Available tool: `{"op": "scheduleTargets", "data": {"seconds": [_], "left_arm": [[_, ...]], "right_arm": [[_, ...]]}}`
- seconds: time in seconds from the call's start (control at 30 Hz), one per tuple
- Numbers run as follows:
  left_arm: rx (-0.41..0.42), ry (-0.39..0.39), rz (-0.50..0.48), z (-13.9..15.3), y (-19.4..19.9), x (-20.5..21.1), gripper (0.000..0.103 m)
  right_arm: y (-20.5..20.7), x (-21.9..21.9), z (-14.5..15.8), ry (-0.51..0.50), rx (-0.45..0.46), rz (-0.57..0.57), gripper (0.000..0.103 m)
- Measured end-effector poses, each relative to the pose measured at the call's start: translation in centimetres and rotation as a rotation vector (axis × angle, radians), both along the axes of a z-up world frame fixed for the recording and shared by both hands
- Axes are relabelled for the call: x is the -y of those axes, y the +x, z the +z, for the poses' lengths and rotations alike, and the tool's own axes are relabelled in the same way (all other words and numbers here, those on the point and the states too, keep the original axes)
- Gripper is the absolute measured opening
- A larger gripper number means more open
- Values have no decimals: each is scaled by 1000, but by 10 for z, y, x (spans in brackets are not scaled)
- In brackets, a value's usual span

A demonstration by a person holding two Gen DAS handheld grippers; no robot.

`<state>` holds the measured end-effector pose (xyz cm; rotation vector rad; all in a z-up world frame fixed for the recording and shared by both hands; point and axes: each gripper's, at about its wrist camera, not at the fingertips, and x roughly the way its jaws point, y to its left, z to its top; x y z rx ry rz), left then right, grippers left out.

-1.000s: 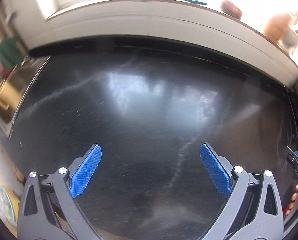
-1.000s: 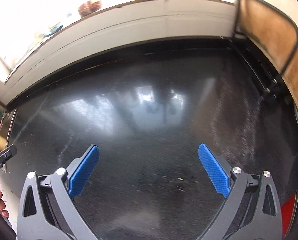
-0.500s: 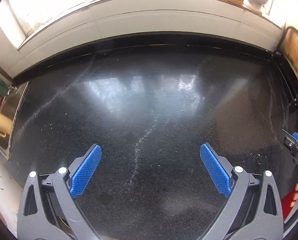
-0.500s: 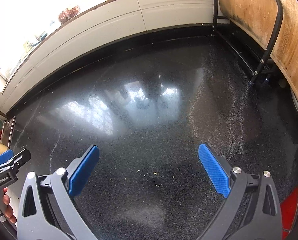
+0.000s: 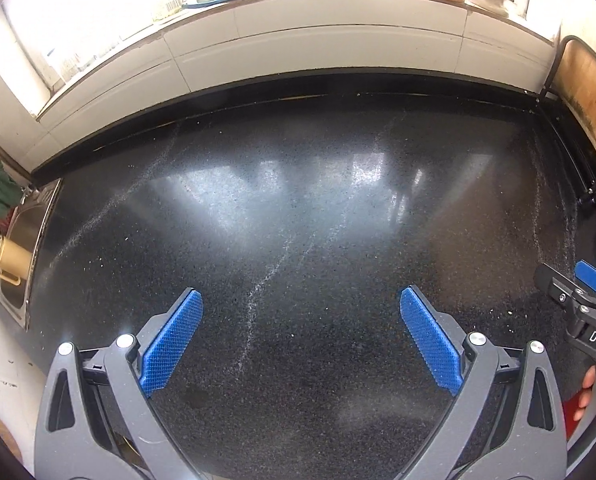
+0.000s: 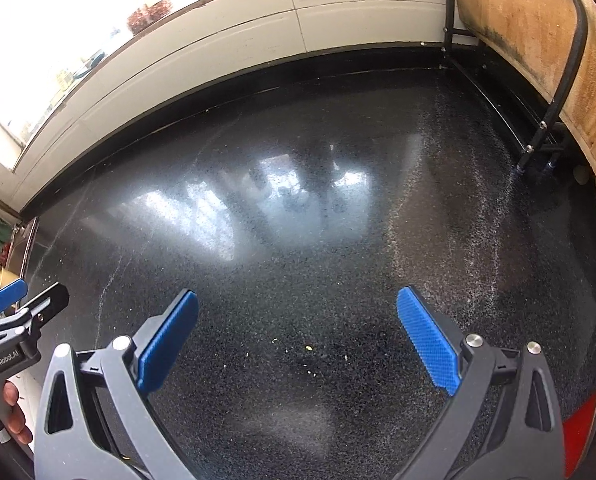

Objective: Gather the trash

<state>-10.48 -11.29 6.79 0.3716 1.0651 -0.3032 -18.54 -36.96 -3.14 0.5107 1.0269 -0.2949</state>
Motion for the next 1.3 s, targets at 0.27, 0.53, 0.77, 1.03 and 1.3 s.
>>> {"op": "scheduleTargets", "data": {"seconds": [0.27,0.53,0.77,1.03,1.3], "left_arm": [[-18,48,4,-12,-7,-1,96],[23,75,-55,-10,-14,4,96],[-3,6,-90,-4,-7,-7,96],[-89,-116,-63,-5,7,-24,96],[-87,-133,-2,-18,12,-31,96]], "right_arm": [[-10,0,-8,5,22,5,96],[-13,0,-10,29,28,-33,96],[-6,-11,-11,27,-7,-38,96],[-1,-18,8,-95,-15,-43,96],[6,-26,8,-162,-62,25,96]]}}
